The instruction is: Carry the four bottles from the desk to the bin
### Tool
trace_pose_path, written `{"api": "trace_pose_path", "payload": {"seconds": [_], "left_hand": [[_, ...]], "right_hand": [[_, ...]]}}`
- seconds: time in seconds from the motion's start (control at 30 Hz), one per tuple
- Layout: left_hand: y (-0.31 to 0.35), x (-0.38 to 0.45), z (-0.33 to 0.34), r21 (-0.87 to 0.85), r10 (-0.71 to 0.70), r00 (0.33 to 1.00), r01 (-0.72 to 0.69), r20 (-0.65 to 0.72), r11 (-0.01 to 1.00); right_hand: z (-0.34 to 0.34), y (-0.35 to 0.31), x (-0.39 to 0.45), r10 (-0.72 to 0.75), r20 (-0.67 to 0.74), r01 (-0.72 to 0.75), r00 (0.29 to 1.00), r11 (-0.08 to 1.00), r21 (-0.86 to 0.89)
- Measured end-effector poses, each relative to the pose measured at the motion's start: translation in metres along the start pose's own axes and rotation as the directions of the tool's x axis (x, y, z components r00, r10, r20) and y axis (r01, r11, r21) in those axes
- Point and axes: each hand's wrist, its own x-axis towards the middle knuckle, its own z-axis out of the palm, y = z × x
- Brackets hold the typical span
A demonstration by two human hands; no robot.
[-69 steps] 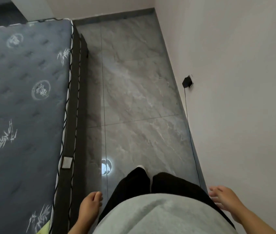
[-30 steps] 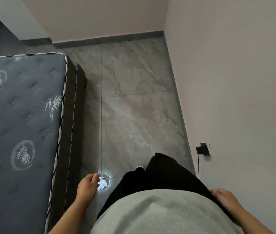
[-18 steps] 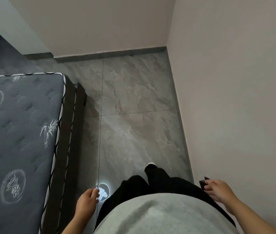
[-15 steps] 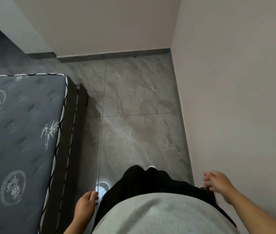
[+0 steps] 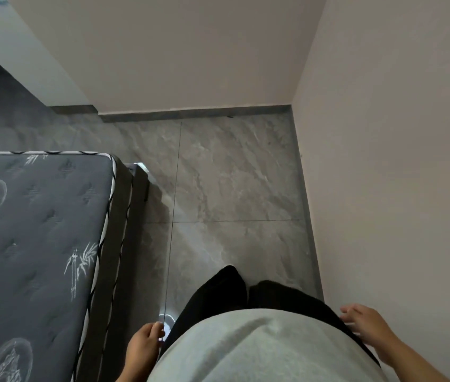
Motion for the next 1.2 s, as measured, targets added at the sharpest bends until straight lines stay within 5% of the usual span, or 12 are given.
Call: {"api": "trace_pose_path", "payload": {"seconds": [0.2,0.37,0.53,0.8,1.2], "left_hand": [[0.101,0.06,-0.02,-0.027,0.086,0.996,-0.085,0.028,0.996],[0.175,0.096,-0.023,0.029,0.164,0.986,-0.163,-0.021,0.986],[0.215,0.12,-0.016,-0.063,0.067,0.998,-0.067,-0.004,0.996],[0.246,0.14,-0.015,-0.125,-0.119,0.991,0.11,-0.068,0.986],[0.346,0.236,-0.061,-0.198,-0.194,0.973,0.168,-0.121,0.966]], "right_hand": [[-0.007,-0.041,0.011,-0.017,-0.043,0.008,0.999,0.978,-0.211],[-0.016,-0.095,0.039,0.08,-0.013,-0.081,0.997,0.991,-0.105],[-0.03,-0.198,0.078,0.074,0.01,-0.074,0.997,0.997,0.004],[-0.041,-0.384,0.117,-0.121,0.007,0.121,0.993,0.99,-0.077],[-0.004,-0.515,0.178,-0.101,0.105,0.122,0.989,0.968,-0.221]]}}
